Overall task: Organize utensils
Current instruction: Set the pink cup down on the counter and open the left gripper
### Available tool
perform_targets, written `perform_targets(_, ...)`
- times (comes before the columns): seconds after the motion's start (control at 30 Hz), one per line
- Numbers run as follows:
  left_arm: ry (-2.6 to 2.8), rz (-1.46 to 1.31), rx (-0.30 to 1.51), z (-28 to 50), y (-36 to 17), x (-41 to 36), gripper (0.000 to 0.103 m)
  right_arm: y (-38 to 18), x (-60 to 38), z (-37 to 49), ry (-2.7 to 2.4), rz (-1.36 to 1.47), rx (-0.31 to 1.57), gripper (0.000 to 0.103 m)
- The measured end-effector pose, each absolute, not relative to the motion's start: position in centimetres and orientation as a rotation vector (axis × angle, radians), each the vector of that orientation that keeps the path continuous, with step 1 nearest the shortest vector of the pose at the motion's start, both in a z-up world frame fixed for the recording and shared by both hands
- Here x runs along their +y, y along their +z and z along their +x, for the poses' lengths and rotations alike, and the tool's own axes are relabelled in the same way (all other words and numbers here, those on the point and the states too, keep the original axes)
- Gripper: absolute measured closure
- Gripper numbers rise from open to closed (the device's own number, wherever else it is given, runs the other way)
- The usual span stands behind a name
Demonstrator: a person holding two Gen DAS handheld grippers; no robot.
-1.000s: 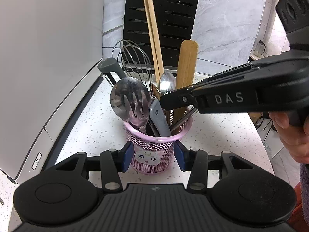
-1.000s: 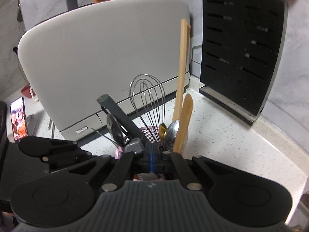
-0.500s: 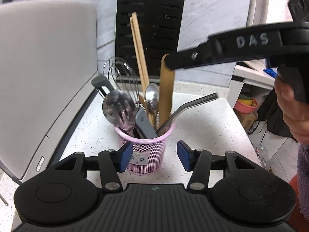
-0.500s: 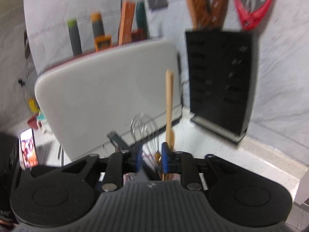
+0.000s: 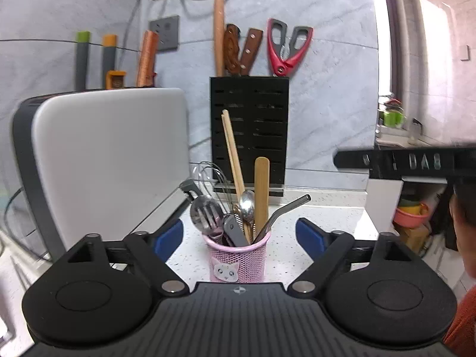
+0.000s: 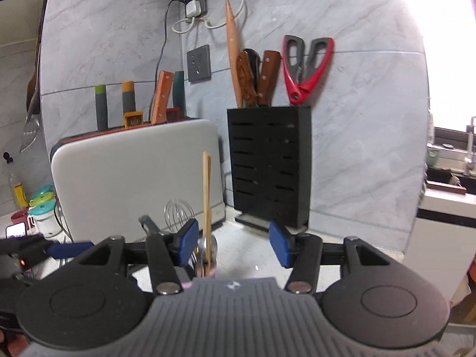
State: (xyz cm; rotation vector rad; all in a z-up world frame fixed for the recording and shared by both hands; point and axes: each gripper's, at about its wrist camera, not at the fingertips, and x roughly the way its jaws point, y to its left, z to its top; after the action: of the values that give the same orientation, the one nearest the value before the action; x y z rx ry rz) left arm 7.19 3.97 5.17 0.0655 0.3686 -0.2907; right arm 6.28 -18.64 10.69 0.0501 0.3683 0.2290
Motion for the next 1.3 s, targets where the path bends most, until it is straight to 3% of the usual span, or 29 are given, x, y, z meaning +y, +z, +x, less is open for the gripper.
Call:
perform_targets(0.17, -0.234, 0.034, 0.387, 5.5, 4.6, 4.5, 0.0, 8.7, -18.6, 3.7, 0.182, 0.047, 0.39, 0.039)
perform_targets(0.3, -0.208, 0.07, 0.416, 5.2, 4.0, 4.4, 0.0, 6.9, -18.7, 1.7, 0.147, 0.056, 0.405, 0.038)
perform_targets(0.43, -0.178, 0.086, 0.468, 5.6, 3.0, 4.2, 0.0, 5.5, -19.2, 0.8, 0.125, 0.095, 0.431, 0.024)
perform_targets(0.83, -0.165, 0.092, 0.575, 6.2, 0.6, 3.9, 0.0, 3.0, -19.6, 2.0, 0.105, 0.112, 0.582, 0.021)
perform_targets(0.97, -0.169, 0.084, 0.573, 6.1, 0.8, 4.0, 0.0, 2.9, -19.2, 1.9, 0.102, 0.092, 0.573, 0.011)
perform_targets(1.3, -0.17, 0.07, 0.569, 6.3, 0.9, 4.1, 0.0, 2.9, -19.0, 1.9, 0.104, 0.076, 0.566, 0.01)
